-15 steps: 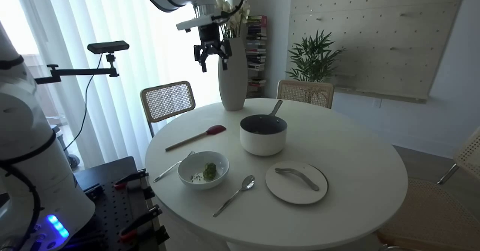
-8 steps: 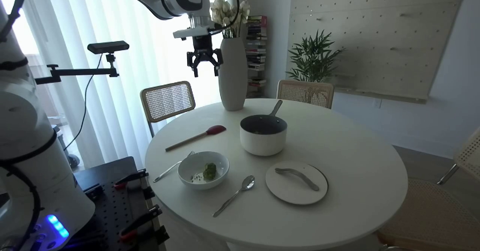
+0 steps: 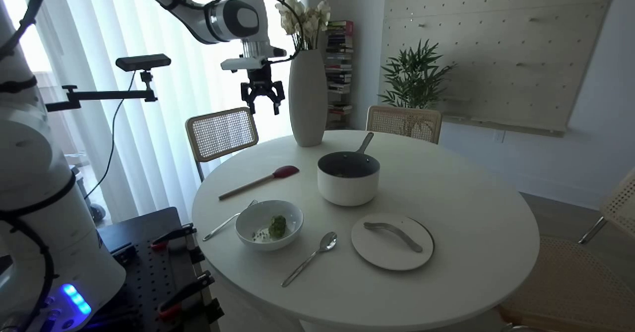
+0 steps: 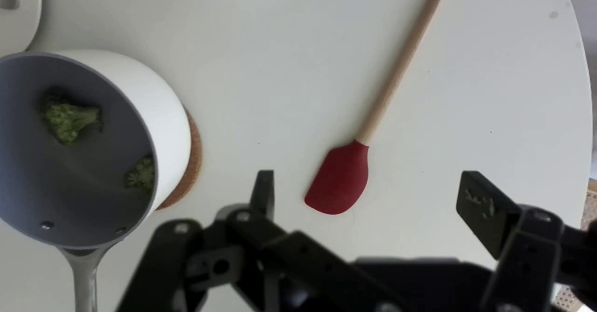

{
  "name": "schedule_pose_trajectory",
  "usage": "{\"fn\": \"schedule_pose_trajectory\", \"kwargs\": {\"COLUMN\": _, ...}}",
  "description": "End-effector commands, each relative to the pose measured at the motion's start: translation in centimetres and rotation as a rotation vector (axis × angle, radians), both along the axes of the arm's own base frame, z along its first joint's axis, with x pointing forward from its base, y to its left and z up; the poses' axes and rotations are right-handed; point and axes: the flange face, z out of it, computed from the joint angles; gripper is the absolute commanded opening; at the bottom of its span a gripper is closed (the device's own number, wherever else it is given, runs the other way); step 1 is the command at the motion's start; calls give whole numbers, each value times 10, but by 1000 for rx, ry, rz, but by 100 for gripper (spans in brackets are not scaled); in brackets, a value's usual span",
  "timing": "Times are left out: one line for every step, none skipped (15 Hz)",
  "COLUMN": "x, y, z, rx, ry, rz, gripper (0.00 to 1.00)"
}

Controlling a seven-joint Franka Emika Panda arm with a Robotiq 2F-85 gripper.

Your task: Take the wooden spatula and put it in the white pot

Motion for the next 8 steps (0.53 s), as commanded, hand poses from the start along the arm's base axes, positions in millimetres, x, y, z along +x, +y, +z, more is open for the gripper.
{"fn": "schedule_pose_trajectory", "kwargs": {"x": -35, "y": 40, "z": -22, "rx": 20, "ry": -23, "rz": -90, "gripper": 100}}
{"fn": "schedule_pose_trajectory", "kwargs": {"x": -48, "y": 57, "z": -29, "rx": 21, "ry": -30, "rz": -120, "gripper": 100}}
{"fn": "schedule_pose_trajectory", "kwargs": {"x": -60, "y": 72, "z": -34, "rx": 20, "ry": -41, "rz": -149, "gripper": 100}}
{"fn": "schedule_pose_trajectory", "kwargs": {"x": -74, "y": 87, "z": -40, "rx": 14, "ry": -55, "rz": -183, "gripper": 100}}
{"fn": "schedule_pose_trajectory", "kwargs": {"x": -85, "y": 98, "z": -46, "rx": 13, "ry": -60, "rz": -217, "gripper": 100}}
{"fn": "schedule_pose_trajectory", "kwargs": {"x": -97, "y": 108, "z": -53, "rx": 9, "ry": -61, "rz": -255, "gripper": 100}}
{"fn": "schedule_pose_trajectory", "kwargs": {"x": -106, "y": 114, "z": -59, "rx": 5, "ry": -54, "rz": -287, "gripper": 100}}
{"fn": "schedule_pose_trajectory", "kwargs": {"x": -114, "y": 115, "z": -66, "rx": -2, "ry": -47, "rz": -326, "gripper": 100}}
